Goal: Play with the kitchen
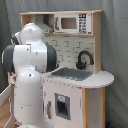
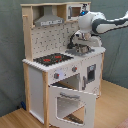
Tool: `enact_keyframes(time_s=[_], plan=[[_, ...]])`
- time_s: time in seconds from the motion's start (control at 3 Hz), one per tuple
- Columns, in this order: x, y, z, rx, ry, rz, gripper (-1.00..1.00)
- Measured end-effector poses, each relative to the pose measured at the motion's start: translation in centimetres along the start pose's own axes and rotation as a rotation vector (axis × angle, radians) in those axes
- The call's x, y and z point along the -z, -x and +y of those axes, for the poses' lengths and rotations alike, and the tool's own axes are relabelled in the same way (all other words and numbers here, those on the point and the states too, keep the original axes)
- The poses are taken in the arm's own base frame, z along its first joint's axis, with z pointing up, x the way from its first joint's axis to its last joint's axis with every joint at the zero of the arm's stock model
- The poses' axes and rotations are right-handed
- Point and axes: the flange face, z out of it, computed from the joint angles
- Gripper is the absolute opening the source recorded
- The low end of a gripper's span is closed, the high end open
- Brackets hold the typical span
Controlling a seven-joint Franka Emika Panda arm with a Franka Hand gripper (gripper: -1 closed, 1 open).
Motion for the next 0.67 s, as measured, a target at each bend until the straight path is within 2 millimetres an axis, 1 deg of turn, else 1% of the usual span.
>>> enact_keyframes(time_s=[0.33, 0.67], plan=[[-0.4, 1.2, 2.5, -0.055, 0.03, 0.043, -1.0], [-2.3, 1.2, 5.9, -0.113, 0.026, 0.052, -1.0]])
